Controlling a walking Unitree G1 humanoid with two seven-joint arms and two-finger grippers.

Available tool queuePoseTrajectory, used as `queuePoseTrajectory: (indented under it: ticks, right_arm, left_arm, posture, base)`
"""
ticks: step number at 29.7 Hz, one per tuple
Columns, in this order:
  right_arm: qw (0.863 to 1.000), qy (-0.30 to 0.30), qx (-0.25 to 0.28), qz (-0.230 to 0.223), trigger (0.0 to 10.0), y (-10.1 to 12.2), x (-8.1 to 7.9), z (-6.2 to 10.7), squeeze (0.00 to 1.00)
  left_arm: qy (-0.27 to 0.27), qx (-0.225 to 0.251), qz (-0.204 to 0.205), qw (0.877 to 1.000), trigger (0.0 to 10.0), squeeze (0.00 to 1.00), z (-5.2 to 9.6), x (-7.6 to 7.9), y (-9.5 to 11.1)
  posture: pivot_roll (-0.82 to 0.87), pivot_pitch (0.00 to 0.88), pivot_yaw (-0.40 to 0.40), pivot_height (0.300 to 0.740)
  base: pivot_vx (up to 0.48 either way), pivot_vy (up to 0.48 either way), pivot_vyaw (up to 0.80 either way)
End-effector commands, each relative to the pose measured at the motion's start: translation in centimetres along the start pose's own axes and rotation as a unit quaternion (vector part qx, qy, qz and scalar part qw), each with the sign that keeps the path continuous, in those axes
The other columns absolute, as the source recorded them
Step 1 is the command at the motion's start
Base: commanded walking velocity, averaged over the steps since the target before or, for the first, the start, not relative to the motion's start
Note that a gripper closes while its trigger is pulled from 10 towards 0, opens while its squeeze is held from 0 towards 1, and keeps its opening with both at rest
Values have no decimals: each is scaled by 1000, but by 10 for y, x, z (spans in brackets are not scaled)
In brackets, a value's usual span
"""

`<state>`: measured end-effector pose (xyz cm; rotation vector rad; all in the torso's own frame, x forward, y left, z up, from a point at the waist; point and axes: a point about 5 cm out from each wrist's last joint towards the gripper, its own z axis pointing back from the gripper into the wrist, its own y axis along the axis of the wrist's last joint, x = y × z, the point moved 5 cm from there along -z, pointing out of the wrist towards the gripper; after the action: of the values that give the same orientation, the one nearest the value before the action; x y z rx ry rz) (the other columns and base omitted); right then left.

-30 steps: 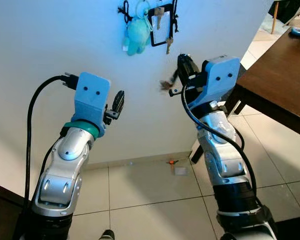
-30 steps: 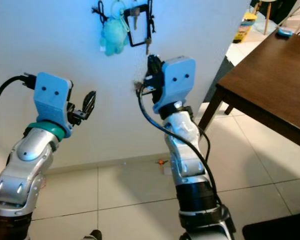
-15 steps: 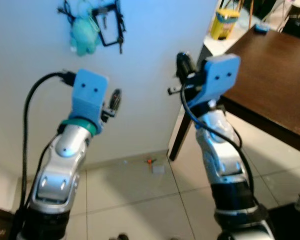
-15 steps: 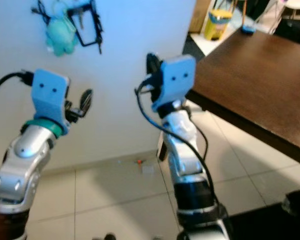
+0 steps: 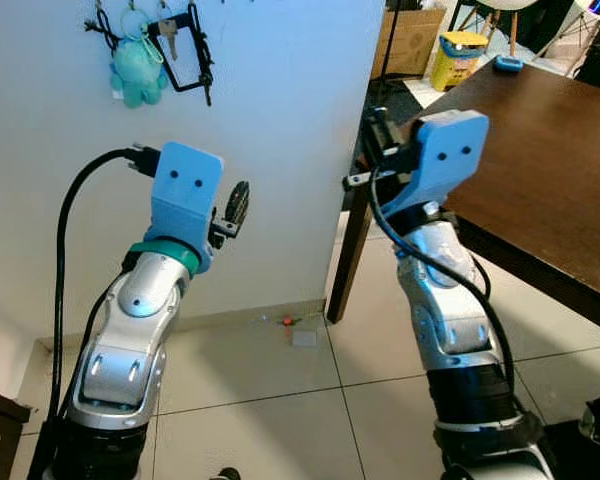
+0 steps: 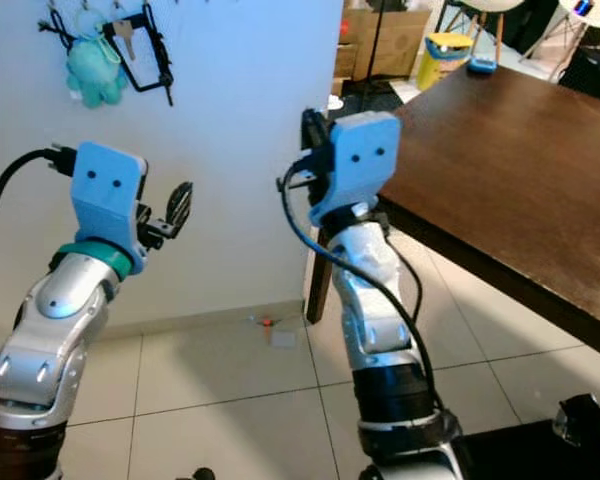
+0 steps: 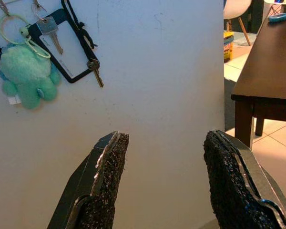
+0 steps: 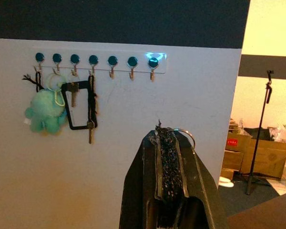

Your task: Hang keys on a hook

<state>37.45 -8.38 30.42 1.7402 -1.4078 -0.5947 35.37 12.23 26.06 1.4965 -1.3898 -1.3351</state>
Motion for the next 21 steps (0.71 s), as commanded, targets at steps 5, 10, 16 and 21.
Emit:
queuePoseTrajectory:
  ticks: [5, 10, 16, 21]
  right_arm:
    - [1000, 13, -11, -16, 10000, -4, -10, 1, 0]
    - [999, 19, -26, -10, 10000, -12, -13, 2, 0]
    - [999, 13, -30, -12, 10000, -15, -9, 1, 0]
    - [999, 13, -29, -7, 10000, -14, -7, -1, 0]
  left_arm:
    - [1, -36, 37, 999, 10000, 0, 1, -1, -14]
    - [-13, -38, 53, 998, 10000, 0, 2, 4, -14]
    - [0, -29, 56, 998, 10000, 0, -3, -3, -9]
    - [20, -20, 43, 999, 10000, 0, -5, -13, -4]
  posture:
    - [-10, 78, 93, 740]
    - [-14, 72, 95, 740]
    - [-15, 89, 82, 740]
    - [-20, 91, 78, 740]
  base:
    - [0, 0, 0]
    - [0, 0, 0]
    - [0, 0, 0]
    - [0, 0, 0]
